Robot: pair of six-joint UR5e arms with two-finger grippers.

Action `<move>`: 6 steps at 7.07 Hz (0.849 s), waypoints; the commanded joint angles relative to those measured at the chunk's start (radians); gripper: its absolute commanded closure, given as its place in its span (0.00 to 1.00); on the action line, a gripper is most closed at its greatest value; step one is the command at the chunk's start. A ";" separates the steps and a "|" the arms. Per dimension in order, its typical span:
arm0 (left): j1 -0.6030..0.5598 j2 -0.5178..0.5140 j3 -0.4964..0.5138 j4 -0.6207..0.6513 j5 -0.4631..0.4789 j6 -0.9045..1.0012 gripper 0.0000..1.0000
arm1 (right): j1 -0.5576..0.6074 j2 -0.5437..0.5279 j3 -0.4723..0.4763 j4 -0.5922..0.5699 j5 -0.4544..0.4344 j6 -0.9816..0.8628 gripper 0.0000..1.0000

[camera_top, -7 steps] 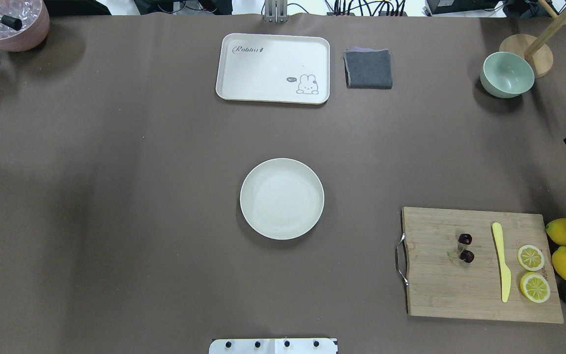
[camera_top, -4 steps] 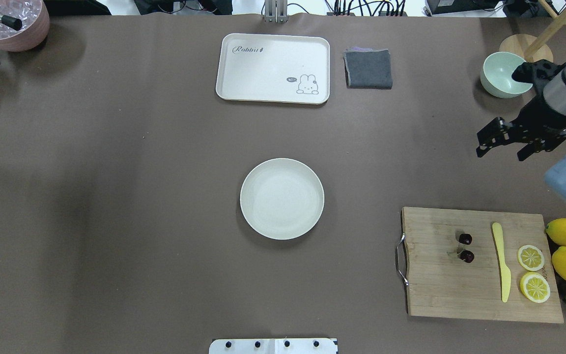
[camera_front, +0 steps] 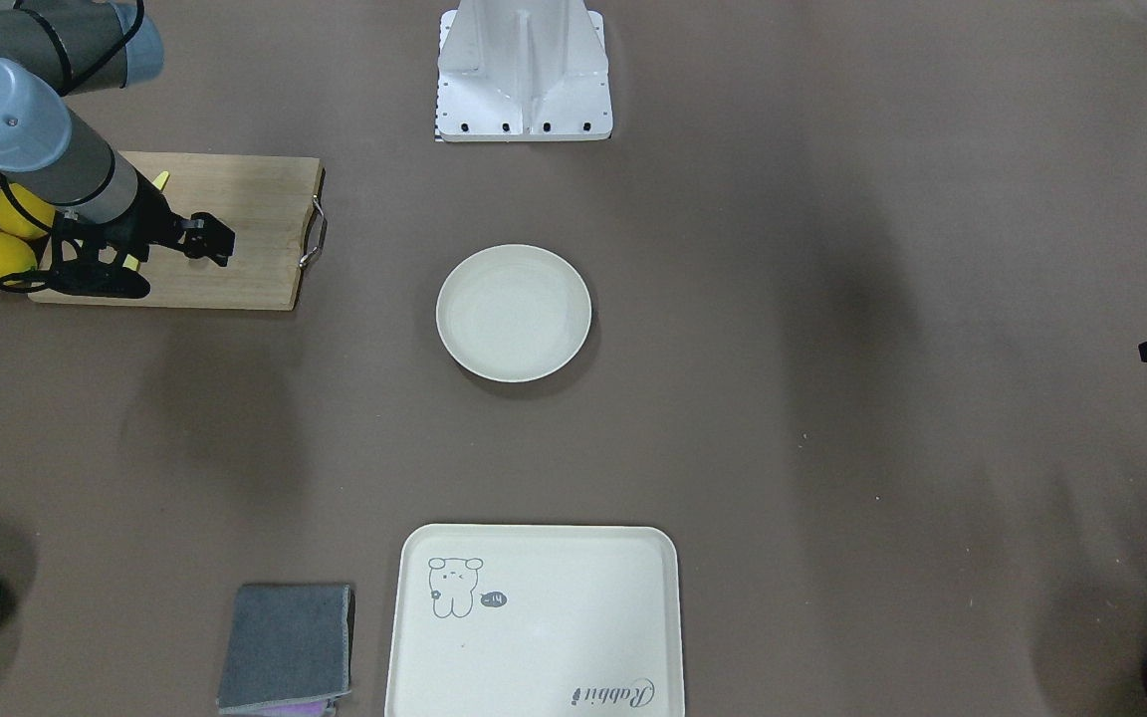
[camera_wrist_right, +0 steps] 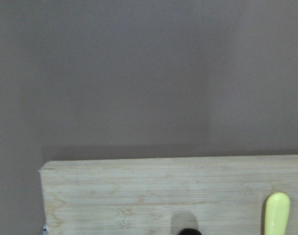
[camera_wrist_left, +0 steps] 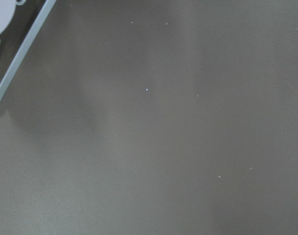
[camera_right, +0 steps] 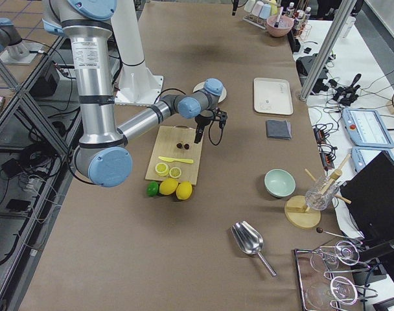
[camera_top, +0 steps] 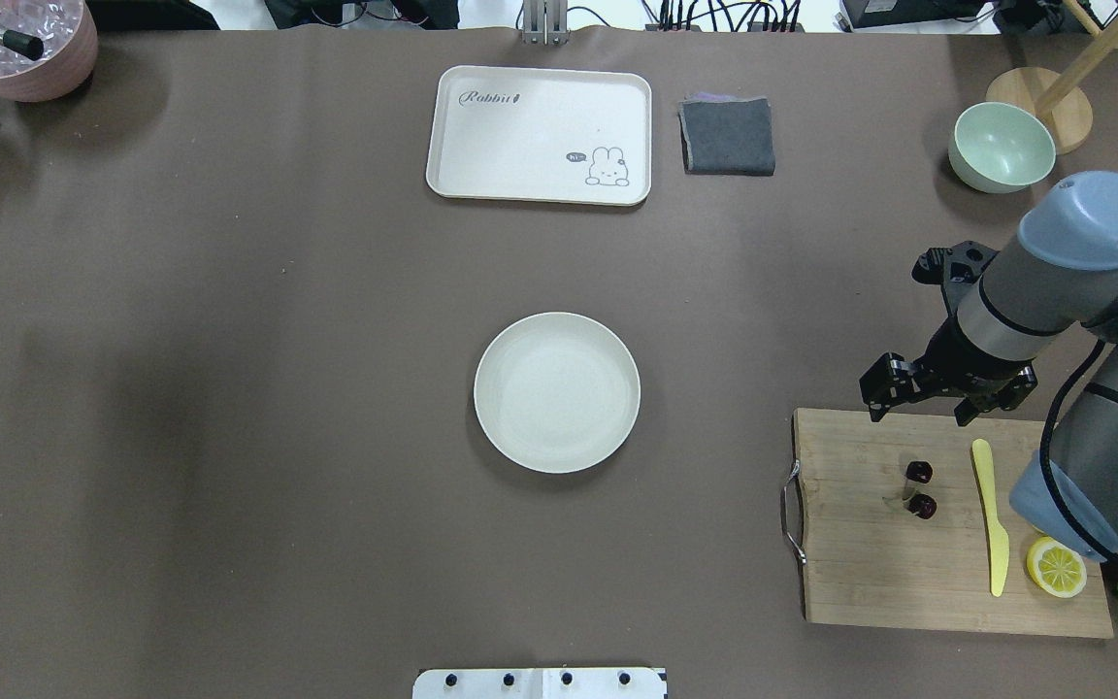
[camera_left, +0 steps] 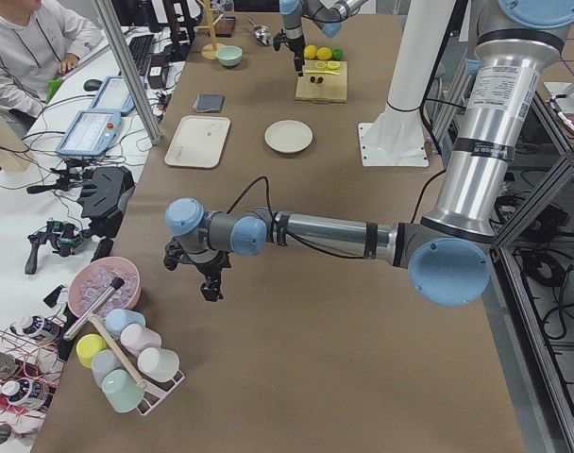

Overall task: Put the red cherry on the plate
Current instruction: 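Move the right gripper over the cherries on the cutting board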

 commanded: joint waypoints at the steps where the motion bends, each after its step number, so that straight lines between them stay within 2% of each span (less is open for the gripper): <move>1: 0.001 0.001 -0.009 -0.002 -0.005 -0.015 0.02 | -0.054 -0.047 0.002 0.005 -0.050 -0.006 0.00; 5: 0.001 0.005 -0.007 -0.002 -0.018 -0.013 0.02 | -0.122 -0.055 -0.008 0.005 -0.096 -0.004 0.01; 6: 0.001 0.005 -0.009 -0.002 -0.018 -0.015 0.02 | -0.134 -0.053 -0.013 0.008 -0.105 -0.004 0.06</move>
